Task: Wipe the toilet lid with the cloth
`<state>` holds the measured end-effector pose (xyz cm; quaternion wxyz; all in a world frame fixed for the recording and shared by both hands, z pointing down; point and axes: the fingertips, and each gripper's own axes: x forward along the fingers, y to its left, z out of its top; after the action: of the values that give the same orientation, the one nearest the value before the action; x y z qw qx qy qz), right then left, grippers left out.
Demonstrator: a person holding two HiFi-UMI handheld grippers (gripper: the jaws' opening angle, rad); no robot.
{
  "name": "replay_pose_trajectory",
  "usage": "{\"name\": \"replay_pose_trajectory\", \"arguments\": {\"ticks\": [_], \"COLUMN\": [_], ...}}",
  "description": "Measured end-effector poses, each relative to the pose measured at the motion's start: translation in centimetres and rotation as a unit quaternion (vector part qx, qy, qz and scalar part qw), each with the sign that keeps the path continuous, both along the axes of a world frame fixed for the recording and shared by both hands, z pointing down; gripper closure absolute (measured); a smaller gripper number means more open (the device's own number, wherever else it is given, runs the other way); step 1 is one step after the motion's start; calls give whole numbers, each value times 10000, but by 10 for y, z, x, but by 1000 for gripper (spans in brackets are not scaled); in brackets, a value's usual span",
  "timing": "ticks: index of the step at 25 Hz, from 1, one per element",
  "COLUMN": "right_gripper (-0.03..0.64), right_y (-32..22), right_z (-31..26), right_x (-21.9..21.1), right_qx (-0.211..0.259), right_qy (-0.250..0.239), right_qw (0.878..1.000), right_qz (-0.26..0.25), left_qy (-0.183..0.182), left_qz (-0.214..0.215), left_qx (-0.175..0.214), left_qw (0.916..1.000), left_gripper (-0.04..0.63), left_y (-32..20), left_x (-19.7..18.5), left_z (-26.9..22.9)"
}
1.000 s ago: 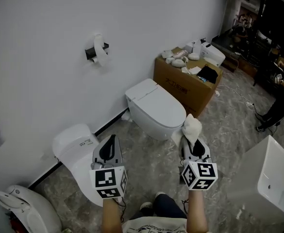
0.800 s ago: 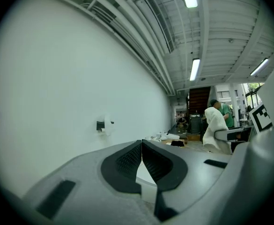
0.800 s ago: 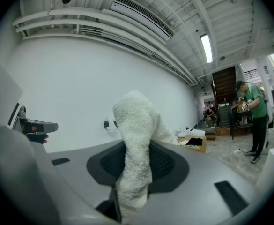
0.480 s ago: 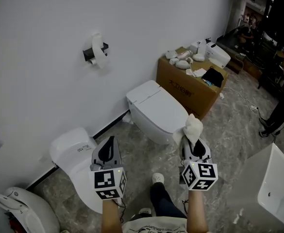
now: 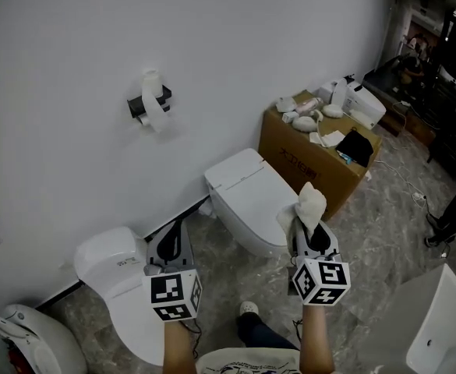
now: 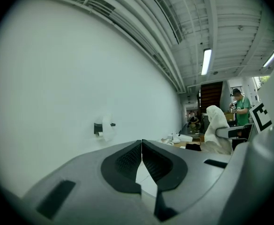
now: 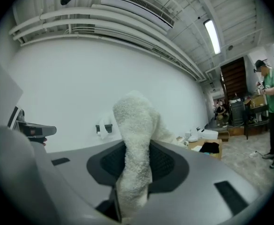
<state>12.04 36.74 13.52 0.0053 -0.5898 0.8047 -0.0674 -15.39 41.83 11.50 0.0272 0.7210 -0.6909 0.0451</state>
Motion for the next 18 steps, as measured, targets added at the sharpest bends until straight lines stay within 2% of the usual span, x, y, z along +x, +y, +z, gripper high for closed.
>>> {"name": "replay_pose_trajectory", "arguments": {"ticks": [9,18], "right_gripper": [505,505], "right_y": [-114,-182], "right_z": [-8,11], "right_x": [22,22], "right_qx": [72,-111], "right_qy": [8,-20], "right_qw": [9997,9993], "right_qz": [-247,-356], "left_qy": [-1,-59], "left_qz": [-239,-336], "left_qx": [77,-130], "left_qw": [9997,9993], "left_gripper": [586,586], "left_y": [-103,-164], "left_x": [24,25], "left_z": [-9,6]}}
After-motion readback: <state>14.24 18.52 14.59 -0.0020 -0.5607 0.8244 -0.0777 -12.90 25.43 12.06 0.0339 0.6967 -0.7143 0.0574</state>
